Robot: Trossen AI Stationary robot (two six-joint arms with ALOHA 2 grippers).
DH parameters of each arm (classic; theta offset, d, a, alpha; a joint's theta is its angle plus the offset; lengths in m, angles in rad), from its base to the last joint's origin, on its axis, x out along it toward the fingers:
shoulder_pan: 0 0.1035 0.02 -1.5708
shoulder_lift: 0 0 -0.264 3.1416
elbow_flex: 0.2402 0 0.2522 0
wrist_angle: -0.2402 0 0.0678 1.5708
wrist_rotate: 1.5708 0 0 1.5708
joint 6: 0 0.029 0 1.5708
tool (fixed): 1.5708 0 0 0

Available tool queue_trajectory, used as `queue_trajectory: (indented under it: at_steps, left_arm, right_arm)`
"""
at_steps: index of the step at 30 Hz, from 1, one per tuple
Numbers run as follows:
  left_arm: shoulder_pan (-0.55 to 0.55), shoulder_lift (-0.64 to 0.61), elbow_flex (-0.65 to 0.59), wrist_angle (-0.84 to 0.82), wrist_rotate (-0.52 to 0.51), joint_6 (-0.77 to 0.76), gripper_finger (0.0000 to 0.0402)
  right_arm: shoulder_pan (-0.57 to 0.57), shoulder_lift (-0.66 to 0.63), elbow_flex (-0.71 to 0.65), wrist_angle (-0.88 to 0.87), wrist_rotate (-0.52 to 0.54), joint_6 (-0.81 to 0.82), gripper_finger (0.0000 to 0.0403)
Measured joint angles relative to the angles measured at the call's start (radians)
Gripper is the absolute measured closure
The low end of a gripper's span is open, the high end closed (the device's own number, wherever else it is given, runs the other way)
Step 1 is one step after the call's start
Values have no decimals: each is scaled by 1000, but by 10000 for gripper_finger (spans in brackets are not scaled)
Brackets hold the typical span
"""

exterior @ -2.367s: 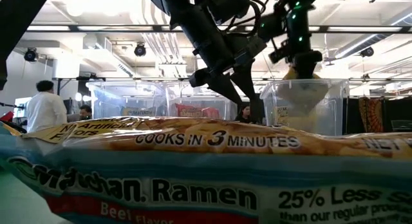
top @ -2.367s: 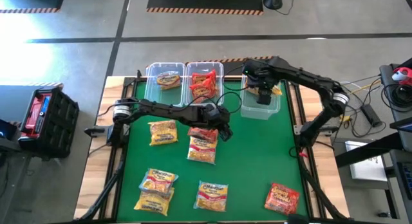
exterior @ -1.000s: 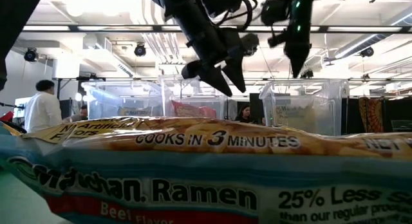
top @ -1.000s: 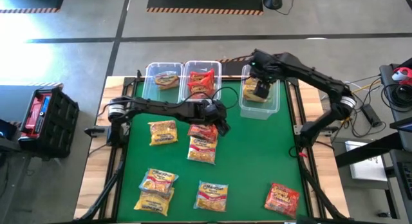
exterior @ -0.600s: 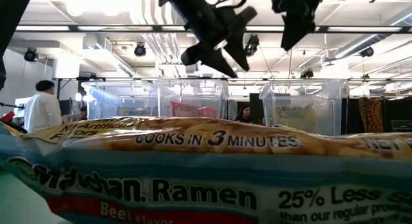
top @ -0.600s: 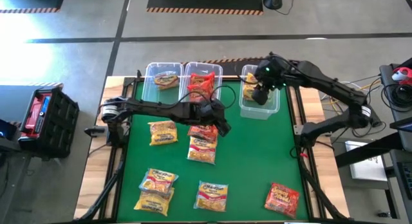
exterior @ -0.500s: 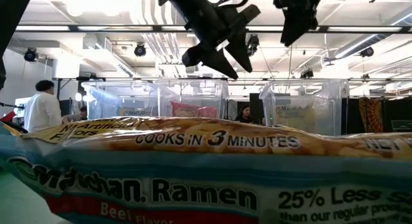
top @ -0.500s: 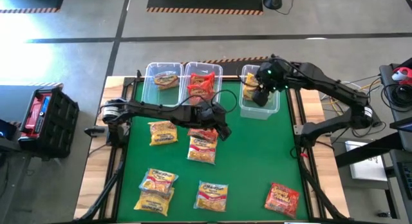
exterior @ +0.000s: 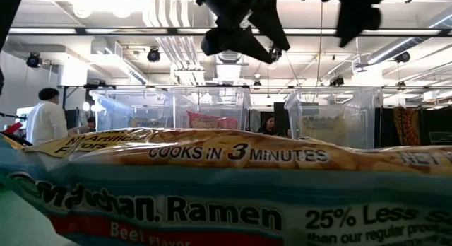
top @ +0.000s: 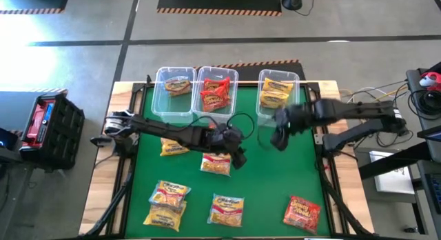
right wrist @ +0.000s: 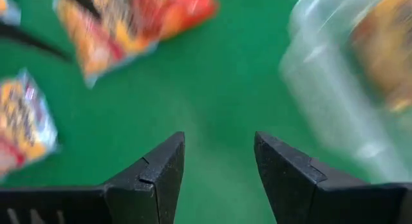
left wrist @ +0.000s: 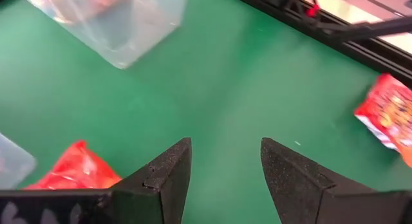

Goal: Sort Maruchan noodles
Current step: Put the bottom orange noodle pack into the top center transparent bin

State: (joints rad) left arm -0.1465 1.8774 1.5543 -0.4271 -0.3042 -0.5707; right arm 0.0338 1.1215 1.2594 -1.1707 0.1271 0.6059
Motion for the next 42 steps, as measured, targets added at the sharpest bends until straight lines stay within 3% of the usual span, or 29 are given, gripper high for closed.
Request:
queue_trajectory:
  at_steps: [4,11,17,25,34,42]
  left_arm:
    - [-37,0,0,-1,0,-24,232]
    - [-91,0,0,4,-13,-146,232]
    - [-141,0,-1,71,-106,-289,232]
    - [-205,0,-1,205,-159,-392,232]
    - [-302,0,-1,209,-342,-515,232]
    - [-333,0,-1,208,-387,-568,232]
  right_arm:
    - [154,4,-73,0,-87,163,227]
    - [425,16,-181,11,-335,370,227]
    - [608,34,-256,79,-413,457,227]
    - [785,105,-290,323,-423,497,227]
    - [903,282,-280,346,-422,449,227]
    - [932,395,-269,357,-402,362,227]
